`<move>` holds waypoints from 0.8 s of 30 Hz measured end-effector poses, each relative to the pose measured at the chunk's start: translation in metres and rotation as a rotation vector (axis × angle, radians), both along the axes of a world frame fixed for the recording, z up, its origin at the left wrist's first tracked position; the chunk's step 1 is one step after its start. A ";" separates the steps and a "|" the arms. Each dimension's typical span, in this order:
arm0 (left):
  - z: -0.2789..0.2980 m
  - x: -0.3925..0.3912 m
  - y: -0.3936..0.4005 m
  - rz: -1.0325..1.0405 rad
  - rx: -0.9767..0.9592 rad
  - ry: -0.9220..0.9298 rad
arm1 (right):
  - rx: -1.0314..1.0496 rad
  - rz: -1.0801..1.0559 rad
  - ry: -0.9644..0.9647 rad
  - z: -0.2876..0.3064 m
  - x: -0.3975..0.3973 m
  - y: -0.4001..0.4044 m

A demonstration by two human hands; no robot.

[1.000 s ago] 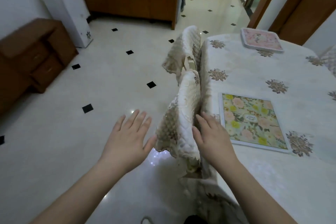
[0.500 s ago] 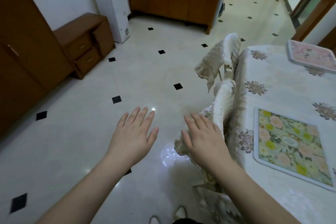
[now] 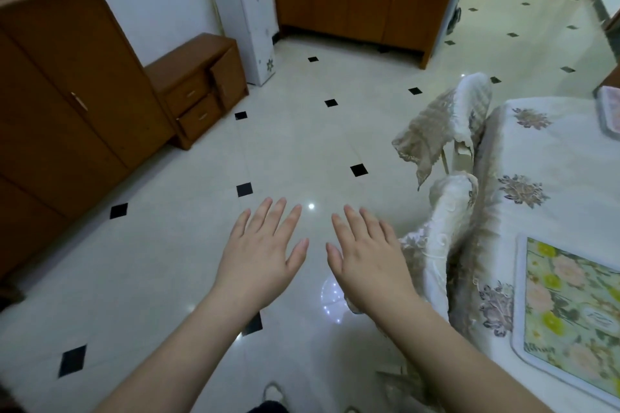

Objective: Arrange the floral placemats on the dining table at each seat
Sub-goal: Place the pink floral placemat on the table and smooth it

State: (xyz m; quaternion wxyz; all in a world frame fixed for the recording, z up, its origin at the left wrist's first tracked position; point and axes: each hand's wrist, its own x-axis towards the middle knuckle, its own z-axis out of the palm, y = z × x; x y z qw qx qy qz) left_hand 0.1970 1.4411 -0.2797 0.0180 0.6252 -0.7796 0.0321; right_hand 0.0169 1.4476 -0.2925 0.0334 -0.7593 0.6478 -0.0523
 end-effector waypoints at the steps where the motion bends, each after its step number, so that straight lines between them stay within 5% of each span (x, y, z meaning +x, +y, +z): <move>1: -0.001 0.006 -0.006 0.006 0.008 0.011 | -0.001 0.004 0.004 -0.002 0.005 -0.007; 16: -0.008 0.157 -0.152 -0.022 -0.035 0.058 | -0.131 -0.020 0.045 -0.001 0.142 -0.151; 24: -0.007 0.151 -0.218 -0.069 0.006 0.069 | -0.082 -0.119 0.045 -0.002 0.146 -0.208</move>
